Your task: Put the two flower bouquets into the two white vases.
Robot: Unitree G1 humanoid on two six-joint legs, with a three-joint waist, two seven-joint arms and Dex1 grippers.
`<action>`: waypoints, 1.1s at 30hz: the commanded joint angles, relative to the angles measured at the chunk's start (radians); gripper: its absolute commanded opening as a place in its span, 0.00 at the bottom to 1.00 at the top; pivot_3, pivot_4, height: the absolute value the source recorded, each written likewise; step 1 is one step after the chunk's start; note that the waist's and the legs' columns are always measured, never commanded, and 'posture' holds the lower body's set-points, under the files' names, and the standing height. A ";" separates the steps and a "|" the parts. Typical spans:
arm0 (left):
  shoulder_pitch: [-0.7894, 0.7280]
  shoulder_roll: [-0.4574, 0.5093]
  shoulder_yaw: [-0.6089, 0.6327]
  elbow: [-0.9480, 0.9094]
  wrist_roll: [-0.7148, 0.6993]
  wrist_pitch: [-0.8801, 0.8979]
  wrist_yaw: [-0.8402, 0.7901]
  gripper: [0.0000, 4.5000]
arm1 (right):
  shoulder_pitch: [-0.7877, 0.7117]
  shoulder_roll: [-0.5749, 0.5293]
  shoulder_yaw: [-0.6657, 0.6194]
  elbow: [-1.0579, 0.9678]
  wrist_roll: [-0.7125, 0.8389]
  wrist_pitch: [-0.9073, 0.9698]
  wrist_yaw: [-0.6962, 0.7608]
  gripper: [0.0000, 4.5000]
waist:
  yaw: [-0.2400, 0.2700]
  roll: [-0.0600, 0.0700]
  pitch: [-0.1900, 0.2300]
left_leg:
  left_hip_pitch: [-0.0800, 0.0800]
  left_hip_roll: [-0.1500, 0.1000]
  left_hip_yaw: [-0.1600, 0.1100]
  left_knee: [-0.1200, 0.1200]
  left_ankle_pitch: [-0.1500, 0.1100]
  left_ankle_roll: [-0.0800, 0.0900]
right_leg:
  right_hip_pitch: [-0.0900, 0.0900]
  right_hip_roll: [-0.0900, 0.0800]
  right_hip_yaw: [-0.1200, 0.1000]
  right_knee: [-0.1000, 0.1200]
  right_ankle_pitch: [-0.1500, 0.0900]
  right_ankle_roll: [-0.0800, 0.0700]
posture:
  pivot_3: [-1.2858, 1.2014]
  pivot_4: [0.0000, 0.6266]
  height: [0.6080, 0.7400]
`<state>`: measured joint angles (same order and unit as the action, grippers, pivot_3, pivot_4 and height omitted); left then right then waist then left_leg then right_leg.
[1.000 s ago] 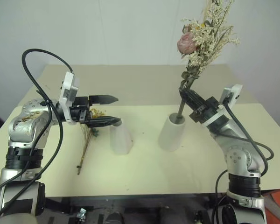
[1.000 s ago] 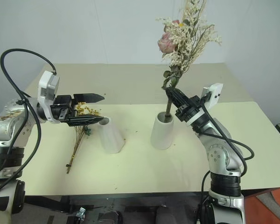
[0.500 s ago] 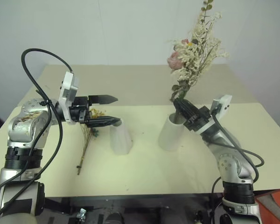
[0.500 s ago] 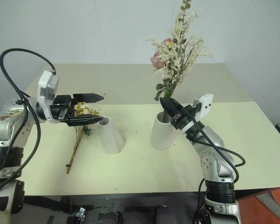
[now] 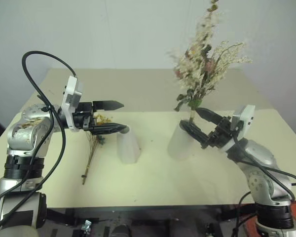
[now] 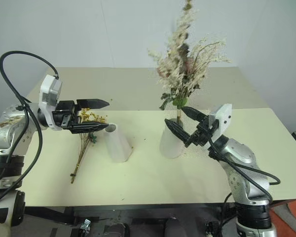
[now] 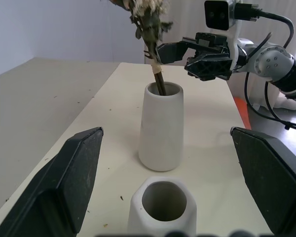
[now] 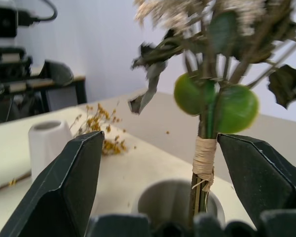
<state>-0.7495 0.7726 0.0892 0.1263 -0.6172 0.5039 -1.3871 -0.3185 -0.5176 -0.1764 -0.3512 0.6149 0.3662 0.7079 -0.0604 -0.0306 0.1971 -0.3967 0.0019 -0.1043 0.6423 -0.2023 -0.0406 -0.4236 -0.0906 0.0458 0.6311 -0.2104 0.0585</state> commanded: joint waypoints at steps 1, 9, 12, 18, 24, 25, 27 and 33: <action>-0.002 0.015 0.023 -0.033 -0.010 0.003 0.003 1.00 | 0.008 -0.060 -0.029 -0.042 0.009 0.000 0.042 0.96 | 0.000 0.000 0.000 | 0.000 0.000 0.000 0.000 0.000 0.000 | 0.000 0.000 0.000 0.000 0.000 0.000 | 0.52 0.24 1.00; 0.033 0.030 0.041 -0.068 -0.020 0.018 0.025 1.00 | 0.038 -0.155 0.002 -0.013 -0.036 0.000 0.120 0.96 | 0.003 0.000 0.000 | 0.000 0.000 0.000 0.000 0.000 0.000 | 0.000 0.000 0.000 0.000 0.000 0.000 | 0.52 0.24 1.00; 0.081 0.054 0.066 -0.105 -0.027 0.037 0.053 1.00 | 0.057 -0.211 -0.011 -0.018 -0.024 0.006 0.184 0.96 | 0.004 0.000 0.000 | 0.000 0.000 0.000 0.000 0.000 0.000 | 0.000 0.000 0.000 -0.001 0.000 0.000 | 0.52 0.24 1.00; 0.211 0.132 0.139 -0.177 0.001 0.081 0.163 1.00 | 0.035 -0.332 -0.072 -0.013 0.072 0.045 0.323 0.96 | 0.005 0.000 0.000 | 0.001 0.000 0.000 0.000 0.000 0.000 | 0.001 0.000 0.000 -0.001 0.000 0.000 | 0.52 0.24 1.00; 0.298 0.209 0.183 -0.251 0.028 0.183 0.304 1.00 | -0.024 -0.406 -0.070 0.035 0.107 0.061 0.438 0.96 | 0.015 0.000 0.000 | 0.001 0.001 0.000 0.000 0.000 0.000 | 0.001 0.000 0.000 -0.001 -0.001 0.000 | 0.52 0.24 1.00; 0.313 0.223 0.191 -0.270 0.025 0.218 0.328 1.00 | -0.030 -0.412 -0.065 0.037 0.112 0.064 0.453 0.96 | 0.016 0.000 0.000 | 0.001 0.001 0.000 0.000 0.000 0.000 | 0.001 0.000 0.000 -0.001 -0.001 0.000 | 0.52 0.24 1.00; 0.338 0.243 0.203 -0.304 0.022 0.275 0.370 1.00 | -0.036 -0.415 -0.062 0.037 0.115 0.066 0.474 0.96 | 0.016 0.000 0.000 | 0.001 0.001 0.000 0.000 0.000 0.000 | 0.001 0.000 0.000 -0.002 -0.001 0.000 | 0.52 0.24 1.00; 0.397 0.319 0.192 -0.398 0.019 0.514 0.495 1.00 | -0.031 -0.424 -0.064 0.029 0.130 0.077 0.517 0.96 | 0.017 0.000 0.000 | 0.001 0.001 0.000 0.000 0.000 0.000 | 0.001 0.000 0.000 -0.001 -0.001 0.001 | 0.52 0.24 1.00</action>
<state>-0.3497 1.0690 0.2608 -0.2316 -0.5913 0.9693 -0.9206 -0.3392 -0.9252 -0.2152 -0.3034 0.7285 0.4394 1.2130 -0.0433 -0.0307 0.1971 -0.3957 0.0025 -0.1042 0.6423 -0.2024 -0.0407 -0.4226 -0.0908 0.0457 0.6301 -0.2112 0.0591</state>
